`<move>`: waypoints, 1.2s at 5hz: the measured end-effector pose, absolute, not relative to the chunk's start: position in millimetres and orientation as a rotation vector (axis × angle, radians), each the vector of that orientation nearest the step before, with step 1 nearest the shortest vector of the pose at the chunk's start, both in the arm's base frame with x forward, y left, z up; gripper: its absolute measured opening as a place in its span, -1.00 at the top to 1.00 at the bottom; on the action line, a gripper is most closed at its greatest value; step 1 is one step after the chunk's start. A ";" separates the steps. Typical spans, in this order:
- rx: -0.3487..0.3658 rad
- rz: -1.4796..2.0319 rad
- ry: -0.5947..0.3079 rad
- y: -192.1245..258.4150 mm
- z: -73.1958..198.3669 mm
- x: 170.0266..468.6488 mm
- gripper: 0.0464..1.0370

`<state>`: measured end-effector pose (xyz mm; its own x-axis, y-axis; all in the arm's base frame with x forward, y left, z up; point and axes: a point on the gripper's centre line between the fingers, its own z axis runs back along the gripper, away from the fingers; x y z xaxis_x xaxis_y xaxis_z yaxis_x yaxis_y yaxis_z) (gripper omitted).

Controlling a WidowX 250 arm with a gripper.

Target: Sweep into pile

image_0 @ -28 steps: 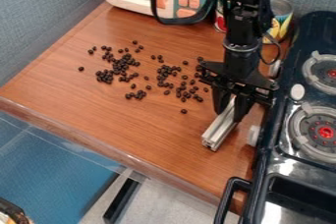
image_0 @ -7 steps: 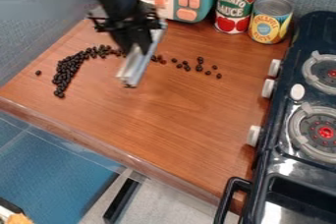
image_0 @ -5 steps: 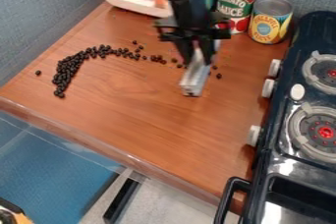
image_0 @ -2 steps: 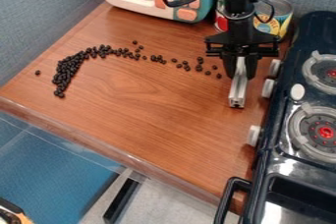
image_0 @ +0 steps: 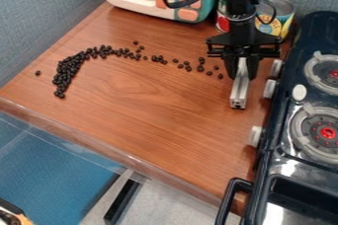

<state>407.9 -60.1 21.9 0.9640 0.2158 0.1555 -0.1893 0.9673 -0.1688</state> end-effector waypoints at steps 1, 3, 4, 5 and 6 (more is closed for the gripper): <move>-0.149 0.208 -0.186 -47.6 21.8 404.6 0.41; -0.133 0.278 -0.192 4.6 21.4 402.9 0.41; -0.127 0.323 -0.199 25.7 21.8 402.8 0.41; -0.121 0.374 -0.207 46.2 20.6 400.8 0.41; -0.117 0.403 -0.221 57.4 21.7 398.5 0.41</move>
<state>398.5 57.4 21.7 0.8963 0.4007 0.1901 -0.3752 0.9136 -0.1566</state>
